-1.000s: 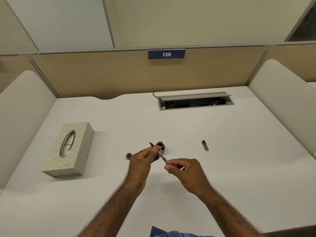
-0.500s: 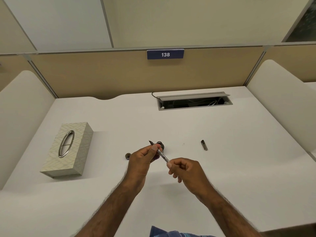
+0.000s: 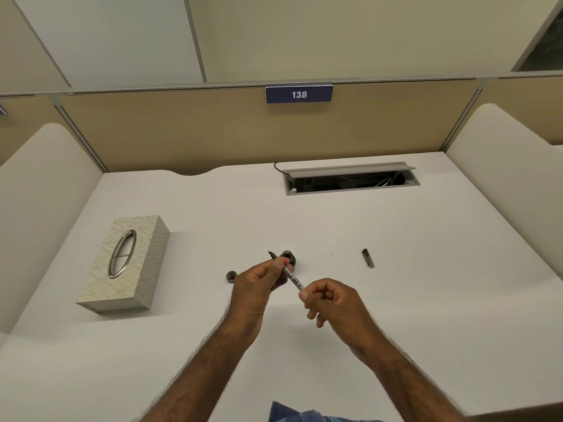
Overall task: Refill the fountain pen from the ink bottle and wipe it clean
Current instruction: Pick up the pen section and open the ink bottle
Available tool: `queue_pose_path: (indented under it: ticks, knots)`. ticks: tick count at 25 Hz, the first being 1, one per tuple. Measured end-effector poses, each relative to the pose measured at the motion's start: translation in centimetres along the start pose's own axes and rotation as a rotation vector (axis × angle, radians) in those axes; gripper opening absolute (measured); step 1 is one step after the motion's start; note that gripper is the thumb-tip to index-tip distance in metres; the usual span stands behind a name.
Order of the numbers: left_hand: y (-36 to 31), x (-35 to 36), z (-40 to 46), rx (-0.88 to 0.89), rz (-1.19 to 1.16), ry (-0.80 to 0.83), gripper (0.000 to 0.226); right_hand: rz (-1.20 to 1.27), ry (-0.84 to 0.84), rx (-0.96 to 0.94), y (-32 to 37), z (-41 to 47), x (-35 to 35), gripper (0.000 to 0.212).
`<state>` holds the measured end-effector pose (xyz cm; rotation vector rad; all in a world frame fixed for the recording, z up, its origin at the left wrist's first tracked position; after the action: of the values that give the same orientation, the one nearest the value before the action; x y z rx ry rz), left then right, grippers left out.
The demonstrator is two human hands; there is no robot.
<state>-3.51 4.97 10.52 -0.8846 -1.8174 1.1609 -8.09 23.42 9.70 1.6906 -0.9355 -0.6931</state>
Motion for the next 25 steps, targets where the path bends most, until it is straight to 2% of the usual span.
queue_pose_path:
  ticks: [5, 9, 12, 16, 19, 21, 25]
  knots:
    - [0.6, -0.4, 0.2, 0.003, -0.004, -0.011, 0.026, 0.102, 0.075, 0.066, -0.6, -0.2, 0.6, 0.024]
    - [0.8, -0.5, 0.3, 0.004, 0.011, -0.010, 0.023, 0.053, 0.040, 0.045, -0.8, -0.1, 0.6, 0.016]
    - [0.9, -0.5, 0.3, -0.012, 0.015, -0.013, 0.025, 0.091, 0.033, 0.035, -0.9, 0.1, 0.5, 0.020]
    - [1.1, -0.7, 0.4, -0.017, 0.009, 0.005, 0.041, 0.124, 0.054, 0.080, -1.2, 0.0, 0.6, 0.019]
    - [1.2, -0.6, 0.4, -0.018, -0.005, 0.002, 0.031, 0.112, -0.015, 0.042, -1.2, 0.1, 0.4, 0.010]
    - [1.2, -0.5, 0.4, -0.028, -0.005, -0.007, 0.026, 0.146, -0.037, 0.040, -1.3, 0.3, 0.2, 0.015]
    - [1.1, -0.5, 0.4, -0.026, -0.002, 0.002, 0.036, 0.163, 0.039, 0.101, -1.3, -0.1, 0.4, 0.022]
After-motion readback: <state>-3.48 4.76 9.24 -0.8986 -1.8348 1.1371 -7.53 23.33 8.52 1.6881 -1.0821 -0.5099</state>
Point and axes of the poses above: each hand's wrist, its own z-axis towards the middle knuckle, its own x-axis out of the palm, y = z × x, the point moved 3 cm from there along z, towards the middle knuckle, and after that the axes turned 4 degrees about y, right-handed, at the moved point
